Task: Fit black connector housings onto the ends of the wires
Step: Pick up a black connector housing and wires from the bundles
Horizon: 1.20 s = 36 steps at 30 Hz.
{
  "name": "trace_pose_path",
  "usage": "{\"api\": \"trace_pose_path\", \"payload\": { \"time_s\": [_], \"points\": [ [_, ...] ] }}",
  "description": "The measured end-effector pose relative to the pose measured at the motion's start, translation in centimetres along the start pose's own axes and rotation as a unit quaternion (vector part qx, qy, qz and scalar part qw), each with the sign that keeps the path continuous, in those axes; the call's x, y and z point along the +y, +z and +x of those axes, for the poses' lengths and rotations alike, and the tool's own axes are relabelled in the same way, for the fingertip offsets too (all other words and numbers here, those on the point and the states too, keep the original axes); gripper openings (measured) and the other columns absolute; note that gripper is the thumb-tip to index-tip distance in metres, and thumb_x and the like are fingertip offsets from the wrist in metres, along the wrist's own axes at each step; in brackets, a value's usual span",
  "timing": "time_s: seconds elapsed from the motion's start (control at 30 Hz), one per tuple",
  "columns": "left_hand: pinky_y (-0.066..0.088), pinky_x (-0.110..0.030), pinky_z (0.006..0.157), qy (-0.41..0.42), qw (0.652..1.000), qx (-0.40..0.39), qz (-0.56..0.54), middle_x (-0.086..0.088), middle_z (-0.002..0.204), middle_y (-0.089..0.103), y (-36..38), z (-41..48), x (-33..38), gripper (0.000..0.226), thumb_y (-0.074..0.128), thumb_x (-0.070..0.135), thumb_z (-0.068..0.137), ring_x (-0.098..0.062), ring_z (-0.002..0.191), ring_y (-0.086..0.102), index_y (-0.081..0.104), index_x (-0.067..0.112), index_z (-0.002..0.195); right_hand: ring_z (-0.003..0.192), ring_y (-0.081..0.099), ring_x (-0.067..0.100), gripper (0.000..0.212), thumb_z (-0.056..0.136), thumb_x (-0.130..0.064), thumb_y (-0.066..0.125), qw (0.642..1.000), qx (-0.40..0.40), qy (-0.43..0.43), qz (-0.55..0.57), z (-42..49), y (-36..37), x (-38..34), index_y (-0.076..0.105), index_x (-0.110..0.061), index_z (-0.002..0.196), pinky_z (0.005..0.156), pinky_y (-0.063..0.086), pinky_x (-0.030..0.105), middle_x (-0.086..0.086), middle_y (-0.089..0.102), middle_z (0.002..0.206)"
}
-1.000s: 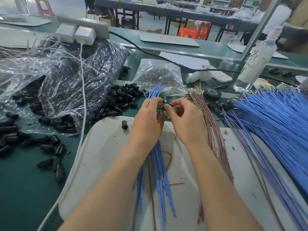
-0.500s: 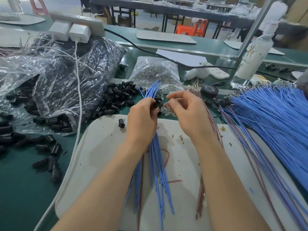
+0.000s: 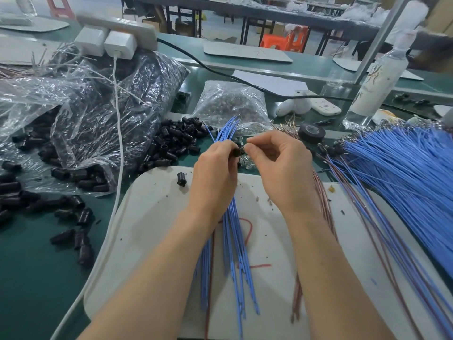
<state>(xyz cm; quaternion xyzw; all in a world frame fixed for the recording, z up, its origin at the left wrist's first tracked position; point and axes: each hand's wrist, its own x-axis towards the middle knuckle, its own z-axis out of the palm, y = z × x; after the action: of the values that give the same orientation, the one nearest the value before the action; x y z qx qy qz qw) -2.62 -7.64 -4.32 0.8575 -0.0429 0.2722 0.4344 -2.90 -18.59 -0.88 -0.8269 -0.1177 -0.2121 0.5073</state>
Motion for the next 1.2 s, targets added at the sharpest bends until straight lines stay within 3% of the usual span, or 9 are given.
{"api": "trace_pose_path", "payload": {
  "time_s": [0.17, 0.37, 0.5, 0.6, 0.67, 1.03, 1.2],
  "points": [
    [0.045, -0.044, 0.076, 0.002, 1.000, 0.003, 0.030, -0.010, 0.094, 0.063, 0.0, -0.1, 0.0, 0.015, 0.050, 0.006, 0.092, -0.029, 0.084, 0.057, 0.064, 0.004, 0.097, 0.063, 0.056, -0.013, 0.003, 0.083, -0.010, 0.071, 0.998, 0.030, -0.023, -0.048, -0.2, 0.4, 0.1, 0.071, -0.013, 0.081, 0.066, 0.042, 0.002, -0.024, 0.056, 0.066],
    [0.047, -0.043, 0.073, 0.024, 0.999, -0.014, 0.039, -0.007, 0.091, 0.062, 0.1, -0.3, -0.1, 0.015, 0.056, 0.010, 0.090, -0.027, 0.080, 0.057, 0.066, 0.008, 0.101, 0.062, 0.058, -0.008, 0.006, 0.084, -0.017, 0.071, 0.997, 0.040, 0.027, -0.055, 0.2, 0.1, 1.0, 0.070, -0.019, 0.078, 0.065, 0.042, 0.004, -0.021, 0.059, 0.064],
    [0.049, -0.040, 0.077, 0.037, 0.998, -0.053, -0.004, -0.004, 0.089, 0.063, 0.0, -0.3, -0.2, 0.017, 0.064, 0.014, 0.087, -0.022, 0.080, 0.058, 0.067, 0.010, 0.104, 0.068, 0.064, 0.007, 0.006, 0.083, -0.020, 0.072, 0.995, 0.028, 0.088, -0.045, 0.6, -0.6, 1.9, 0.069, -0.021, 0.077, 0.073, 0.051, 0.022, -0.011, 0.066, 0.068],
    [0.049, -0.042, 0.076, 0.057, 0.997, -0.057, 0.007, -0.005, 0.089, 0.065, 0.0, -0.2, -0.3, 0.016, 0.064, 0.013, 0.088, -0.025, 0.078, 0.058, 0.069, 0.007, 0.101, 0.075, 0.068, 0.019, 0.008, 0.083, -0.019, 0.072, 0.993, 0.009, 0.118, -0.022, 0.7, -0.8, 2.3, 0.069, -0.021, 0.075, 0.081, 0.055, 0.040, 0.001, 0.071, 0.074],
    [0.048, -0.042, 0.076, 0.070, 0.996, -0.057, 0.020, -0.005, 0.090, 0.065, 0.0, -0.2, -0.3, 0.015, 0.064, 0.012, 0.087, -0.025, 0.078, 0.058, 0.068, 0.006, 0.100, 0.076, 0.069, 0.022, 0.013, 0.083, -0.019, 0.072, 0.992, 0.005, 0.125, -0.013, 0.8, -0.8, 2.5, 0.068, -0.024, 0.072, 0.082, 0.055, 0.045, 0.003, 0.072, 0.075],
    [0.046, -0.040, 0.071, 0.090, 0.993, -0.070, 0.042, -0.005, 0.087, 0.061, -0.1, -0.3, -0.5, 0.012, 0.063, 0.010, 0.087, -0.023, 0.075, 0.054, 0.067, 0.004, 0.096, 0.073, 0.067, 0.017, 0.016, 0.082, -0.015, 0.072, 0.988, -0.052, 0.148, -0.001, 0.8, -1.1, 2.9, 0.067, -0.024, 0.069, 0.084, 0.055, 0.043, 0.001, 0.071, 0.073],
    [0.046, -0.041, 0.072, 0.103, 0.989, -0.093, 0.056, -0.008, 0.088, 0.062, 0.0, -0.4, -0.2, 0.011, 0.062, 0.010, 0.087, -0.026, 0.078, 0.057, 0.067, 0.002, 0.093, 0.059, 0.059, 0.007, 0.024, 0.083, -0.009, 0.071, 0.984, -0.080, 0.155, 0.019, 0.9, -1.7, 3.2, 0.065, -0.024, 0.066, 0.069, 0.053, 0.028, -0.004, 0.067, 0.062]
  ]
}}
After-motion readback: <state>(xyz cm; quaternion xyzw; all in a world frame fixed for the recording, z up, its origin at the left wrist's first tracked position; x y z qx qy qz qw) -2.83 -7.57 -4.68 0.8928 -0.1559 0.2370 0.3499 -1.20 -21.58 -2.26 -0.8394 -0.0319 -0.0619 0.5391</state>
